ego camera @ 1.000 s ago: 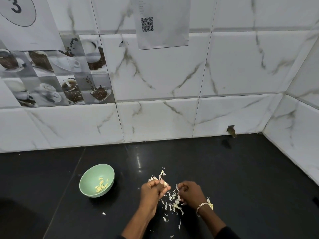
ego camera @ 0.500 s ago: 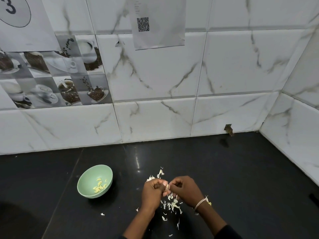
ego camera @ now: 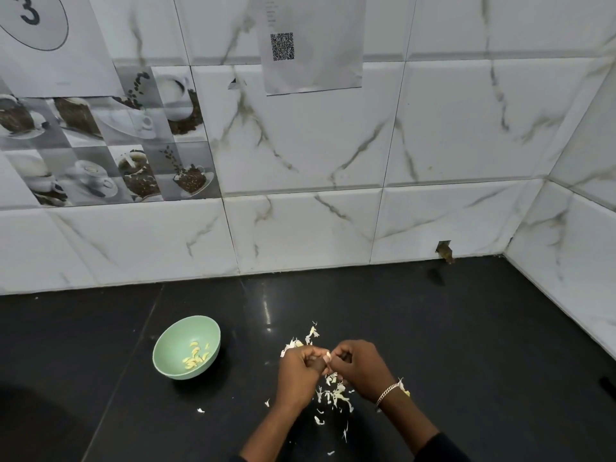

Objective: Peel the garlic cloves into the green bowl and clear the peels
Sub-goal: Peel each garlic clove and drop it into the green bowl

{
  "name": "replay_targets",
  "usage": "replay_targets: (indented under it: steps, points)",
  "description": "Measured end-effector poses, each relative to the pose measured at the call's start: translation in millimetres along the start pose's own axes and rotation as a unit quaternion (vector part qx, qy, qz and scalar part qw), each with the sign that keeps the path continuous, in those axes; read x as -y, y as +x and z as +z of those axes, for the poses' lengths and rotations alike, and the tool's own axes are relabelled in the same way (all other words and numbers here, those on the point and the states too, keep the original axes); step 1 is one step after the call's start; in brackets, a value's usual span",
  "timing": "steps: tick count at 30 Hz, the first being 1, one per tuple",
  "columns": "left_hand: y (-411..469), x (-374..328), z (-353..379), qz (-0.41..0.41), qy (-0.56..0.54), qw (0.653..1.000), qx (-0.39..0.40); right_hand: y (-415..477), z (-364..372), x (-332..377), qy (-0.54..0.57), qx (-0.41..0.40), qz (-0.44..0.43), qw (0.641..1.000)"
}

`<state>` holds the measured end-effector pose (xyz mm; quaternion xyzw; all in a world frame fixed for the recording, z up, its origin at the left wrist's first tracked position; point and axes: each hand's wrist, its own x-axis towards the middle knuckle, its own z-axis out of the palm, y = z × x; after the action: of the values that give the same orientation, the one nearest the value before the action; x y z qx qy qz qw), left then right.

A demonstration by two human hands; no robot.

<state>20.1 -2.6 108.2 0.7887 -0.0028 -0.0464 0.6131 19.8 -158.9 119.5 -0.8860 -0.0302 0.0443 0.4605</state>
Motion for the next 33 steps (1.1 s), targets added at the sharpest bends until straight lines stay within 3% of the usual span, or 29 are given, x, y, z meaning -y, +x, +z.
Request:
replay_targets:
  steps: [14, 23, 33]
  points:
    - [2.1, -3.1, 4.2, -0.035, -0.07, 0.997, 0.015, 2.5, 3.9, -3.6, 0.033, -0.048, 0.015, 0.998]
    - [5.6, -8.9, -5.8, -0.032, -0.064, 0.995, 0.066, 1.7, -0.1, 0.7, 0.063, -0.037, 0.009, 0.997]
    - [4.6, -8.5, -1.7, -0.021, -0.089, 0.994, 0.062, 1.3, -2.5, 4.1, 0.074, -0.025, 0.018, 0.997]
